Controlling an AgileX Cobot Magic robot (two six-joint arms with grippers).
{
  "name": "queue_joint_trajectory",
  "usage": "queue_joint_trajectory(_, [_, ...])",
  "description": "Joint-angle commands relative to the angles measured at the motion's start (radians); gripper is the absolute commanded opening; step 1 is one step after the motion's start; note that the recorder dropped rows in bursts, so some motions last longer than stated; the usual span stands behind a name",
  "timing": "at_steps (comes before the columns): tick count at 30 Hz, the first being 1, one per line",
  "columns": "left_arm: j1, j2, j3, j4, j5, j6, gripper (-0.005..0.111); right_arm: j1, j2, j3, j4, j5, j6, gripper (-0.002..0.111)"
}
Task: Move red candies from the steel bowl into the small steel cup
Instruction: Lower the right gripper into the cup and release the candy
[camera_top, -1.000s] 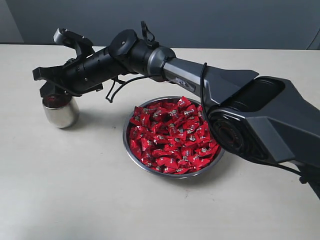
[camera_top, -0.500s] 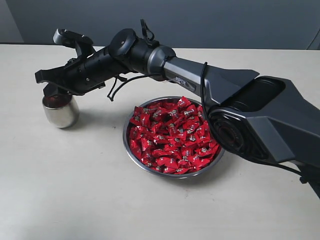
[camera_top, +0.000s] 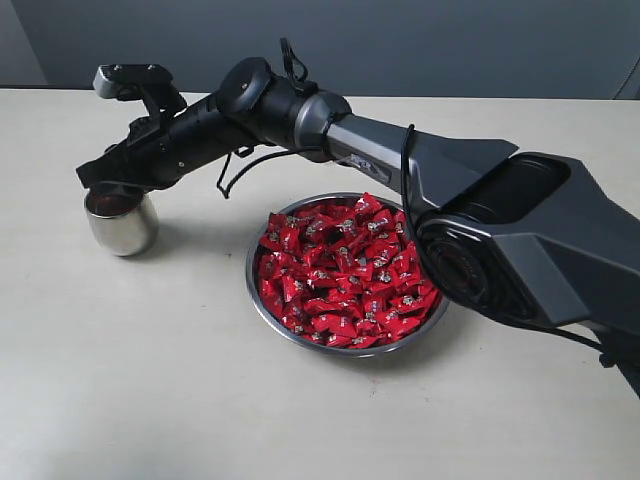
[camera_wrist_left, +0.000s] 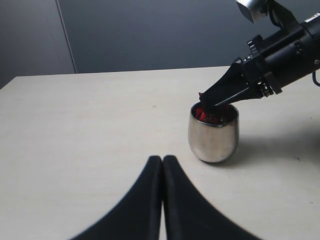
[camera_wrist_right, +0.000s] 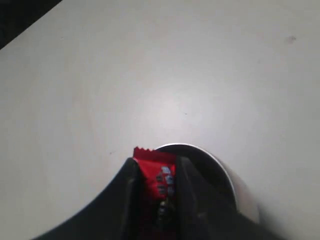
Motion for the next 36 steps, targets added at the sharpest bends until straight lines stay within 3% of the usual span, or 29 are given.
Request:
queue_joint_trajectory(1, [0.001, -0.004, 0.004, -0.002, -0.002, -0.001, 0.000, 0.001, -0.003, -0.008, -0.003, -0.007, -0.051, -0.001])
queue_joint_trajectory(28, [0.001, -0.004, 0.004, -0.002, -0.002, -0.001, 0.000, 0.001, -0.003, -0.008, -0.005, 0.017, -0.185, 0.000])
queue_joint_trajectory(36, [0.001, -0.004, 0.004, -0.002, -0.002, -0.001, 0.000, 0.001, -0.005, -0.008, -0.007, -0.001, -0.160, 0.043])
